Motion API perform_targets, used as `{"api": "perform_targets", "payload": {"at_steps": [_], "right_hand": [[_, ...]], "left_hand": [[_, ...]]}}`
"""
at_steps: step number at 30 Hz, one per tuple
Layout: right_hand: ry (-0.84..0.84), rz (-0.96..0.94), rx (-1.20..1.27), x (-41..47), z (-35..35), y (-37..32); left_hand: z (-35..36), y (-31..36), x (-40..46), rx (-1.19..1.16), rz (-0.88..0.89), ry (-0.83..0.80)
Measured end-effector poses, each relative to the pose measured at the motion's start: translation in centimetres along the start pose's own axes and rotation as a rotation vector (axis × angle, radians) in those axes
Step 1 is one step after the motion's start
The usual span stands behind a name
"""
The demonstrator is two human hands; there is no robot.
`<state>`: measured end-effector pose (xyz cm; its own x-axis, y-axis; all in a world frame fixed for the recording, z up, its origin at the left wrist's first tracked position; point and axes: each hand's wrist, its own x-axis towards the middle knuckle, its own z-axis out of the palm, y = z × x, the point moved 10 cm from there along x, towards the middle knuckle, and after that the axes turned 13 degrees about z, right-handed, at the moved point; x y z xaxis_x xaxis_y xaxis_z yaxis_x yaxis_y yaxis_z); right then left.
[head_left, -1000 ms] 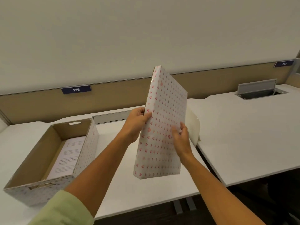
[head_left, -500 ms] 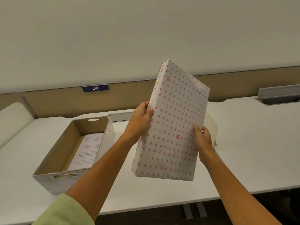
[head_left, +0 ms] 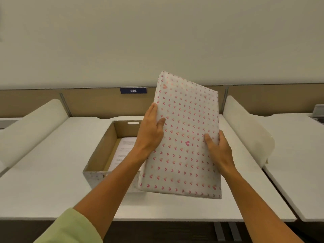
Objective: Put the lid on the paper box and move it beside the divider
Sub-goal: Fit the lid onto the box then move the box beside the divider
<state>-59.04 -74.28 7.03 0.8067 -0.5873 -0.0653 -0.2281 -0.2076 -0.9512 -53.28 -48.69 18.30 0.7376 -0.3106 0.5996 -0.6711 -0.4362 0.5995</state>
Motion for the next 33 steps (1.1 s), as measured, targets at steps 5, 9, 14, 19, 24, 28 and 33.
{"api": "perform_targets", "payload": {"at_steps": [5, 9, 14, 19, 24, 28, 33], "right_hand": [[-0.044, -0.045, -0.048, -3.3, 7.0, -2.8], [-0.075, -0.087, -0.037, -5.7, 12.0, -5.1], [-0.092, -0.166, -0.047, -8.1, 17.1, -8.1], [-0.104, -0.172, -0.139, -7.4, 20.3, -9.0], [-0.137, -0.153, -0.166, -5.1, 22.2, -8.8], [-0.187, -0.121, -0.178, -2.5, 24.1, -8.4], [-0.250, -0.063, -0.187, 0.3, 26.3, -7.5]], "left_hand": [[-6.3, -5.8, -1.8, 0.070, -0.070, -0.055], [-11.3, -8.8, -2.7, 0.095, -0.063, 0.001], [-16.0, -11.7, -2.9, 0.144, -0.048, 0.057], [-17.6, -14.6, -1.8, 0.193, -0.069, 0.012], [-16.9, -18.0, -0.6, 0.208, -0.130, -0.024], [-15.8, -20.9, 0.4, 0.219, -0.194, -0.023], [-14.4, -24.5, 1.2, 0.237, -0.288, -0.056]]}}
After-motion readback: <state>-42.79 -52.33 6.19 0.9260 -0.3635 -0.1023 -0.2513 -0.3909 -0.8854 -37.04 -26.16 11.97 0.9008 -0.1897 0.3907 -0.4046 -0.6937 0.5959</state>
